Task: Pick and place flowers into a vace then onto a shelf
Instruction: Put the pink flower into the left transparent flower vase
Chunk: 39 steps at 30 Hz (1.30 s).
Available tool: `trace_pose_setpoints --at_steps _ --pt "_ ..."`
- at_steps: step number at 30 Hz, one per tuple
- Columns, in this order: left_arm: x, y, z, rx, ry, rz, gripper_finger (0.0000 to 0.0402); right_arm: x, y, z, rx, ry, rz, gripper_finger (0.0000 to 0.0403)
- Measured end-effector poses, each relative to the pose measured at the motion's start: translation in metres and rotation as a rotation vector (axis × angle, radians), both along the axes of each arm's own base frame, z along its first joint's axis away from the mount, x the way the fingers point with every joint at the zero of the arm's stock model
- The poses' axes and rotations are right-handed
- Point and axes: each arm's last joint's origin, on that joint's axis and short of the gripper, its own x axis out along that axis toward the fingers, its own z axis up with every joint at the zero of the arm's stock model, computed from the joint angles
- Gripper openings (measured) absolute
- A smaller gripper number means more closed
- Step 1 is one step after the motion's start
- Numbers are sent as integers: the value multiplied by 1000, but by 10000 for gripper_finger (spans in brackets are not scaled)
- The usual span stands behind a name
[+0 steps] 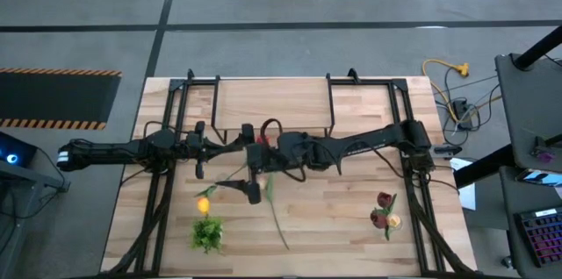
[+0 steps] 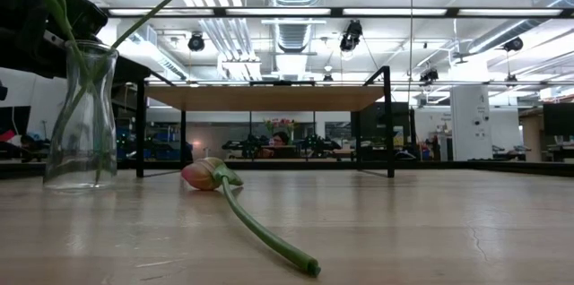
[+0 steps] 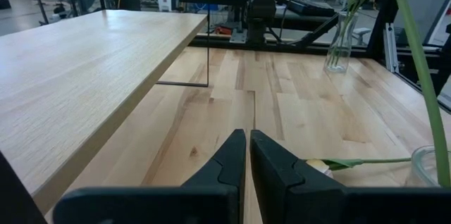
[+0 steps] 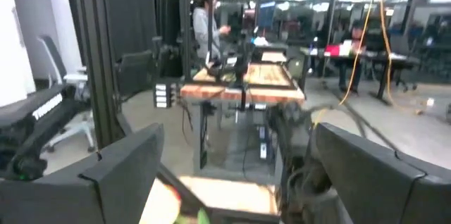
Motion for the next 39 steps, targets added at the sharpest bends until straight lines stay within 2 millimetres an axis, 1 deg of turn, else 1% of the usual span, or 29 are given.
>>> trace_pose_setpoints --at_steps 3,6,10,15,20,25,30,35,39 --pt "0 0 0 0 0 0 5 -1 3 7 -14 31 5 359" --pt "0 0 0 0 1 0 5 -3 8 11 -3 111 15 359" --pt "0 0 0 0 0 0 5 -10 12 25 26 245 -14 358" --pt "0 0 0 0 0 0 5 -27 21 28 36 479 -138 358" --pt "0 0 0 0 1 0 5 -48 41 33 87 625 -222 358" --pt "0 0 0 0 0 0 5 -67 53 24 196 807 -288 358" --pt "0 0 0 0 0 0 5 -82 61 8 286 976 -383 358" --pt "0 0 0 0 0 0 5 -90 68 1 347 1041 -440 358" --pt "0 0 0 0 0 0 5 -91 73 -2 382 1051 -446 358"
